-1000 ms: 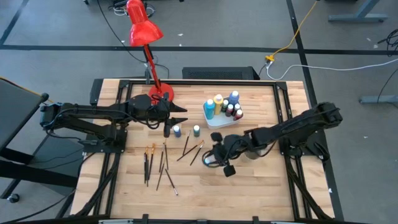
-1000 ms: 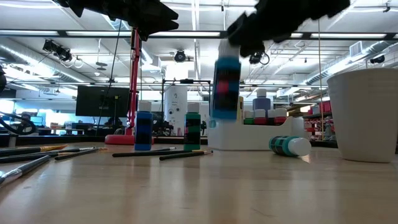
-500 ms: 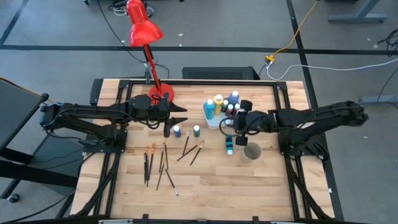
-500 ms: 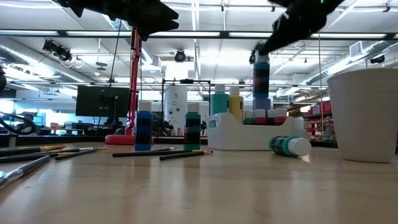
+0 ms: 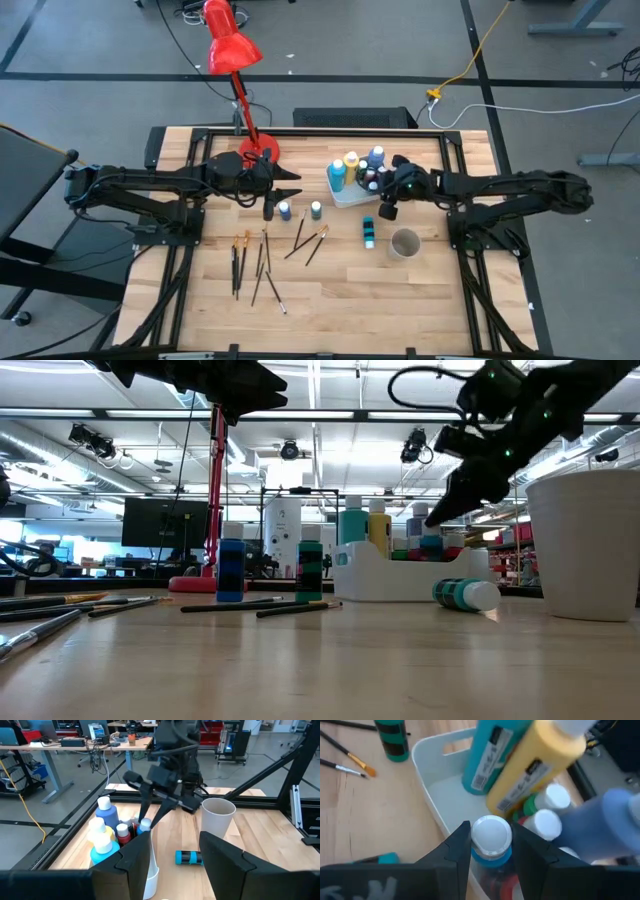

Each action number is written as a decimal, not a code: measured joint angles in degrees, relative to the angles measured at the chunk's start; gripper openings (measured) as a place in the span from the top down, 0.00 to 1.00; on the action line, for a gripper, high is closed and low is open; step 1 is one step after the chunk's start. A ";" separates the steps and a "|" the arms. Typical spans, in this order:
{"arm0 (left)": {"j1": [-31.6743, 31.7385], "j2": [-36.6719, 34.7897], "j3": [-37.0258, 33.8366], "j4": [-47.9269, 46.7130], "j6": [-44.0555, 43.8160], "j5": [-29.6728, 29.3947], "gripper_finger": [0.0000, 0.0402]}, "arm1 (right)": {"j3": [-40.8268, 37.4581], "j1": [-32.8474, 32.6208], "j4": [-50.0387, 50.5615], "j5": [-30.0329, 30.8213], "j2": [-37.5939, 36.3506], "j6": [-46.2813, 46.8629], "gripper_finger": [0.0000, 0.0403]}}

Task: Pick & Place Paint Supplies
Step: Put the light blue matte acrylic craft paint into the white bin, then put the blue matte acrylic craft paint into the white bin

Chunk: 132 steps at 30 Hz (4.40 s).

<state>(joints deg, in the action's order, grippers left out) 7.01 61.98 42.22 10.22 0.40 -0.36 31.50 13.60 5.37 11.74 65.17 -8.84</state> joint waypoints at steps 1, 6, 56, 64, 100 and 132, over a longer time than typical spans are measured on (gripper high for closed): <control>0.01 0.00 0.00 0.00 0.00 0.00 0.56 | -0.77 0.76 -0.67 -0.71 0.00 0.74 0.71; 0.02 0.00 0.00 0.00 0.00 0.00 0.56 | -3.52 2.94 -3.61 -1.60 0.00 1.74 0.70; -0.17 29.22 0.00 8.84 -7.68 0.00 0.56 | 2.55 -1.98 -14.88 -15.67 0.00 1.92 0.64; -0.35 29.20 0.00 8.64 -8.50 -0.91 0.56 | 2.55 -1.98 -12.14 -15.64 0.00 0.87 0.64; -0.72 32.87 0.11 8.84 -10.62 -3.32 0.56 | 2.55 -1.98 -10.38 -15.67 0.00 0.83 0.64; -0.09 34.86 14.87 17.05 -6.13 -13.18 0.69 | 2.52 -1.98 -7.74 -1.91 0.00 2.66 0.64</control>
<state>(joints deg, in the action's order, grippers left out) 6.92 96.83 57.09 27.27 -5.73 -13.55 34.02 11.62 -2.37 9.83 65.17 -6.18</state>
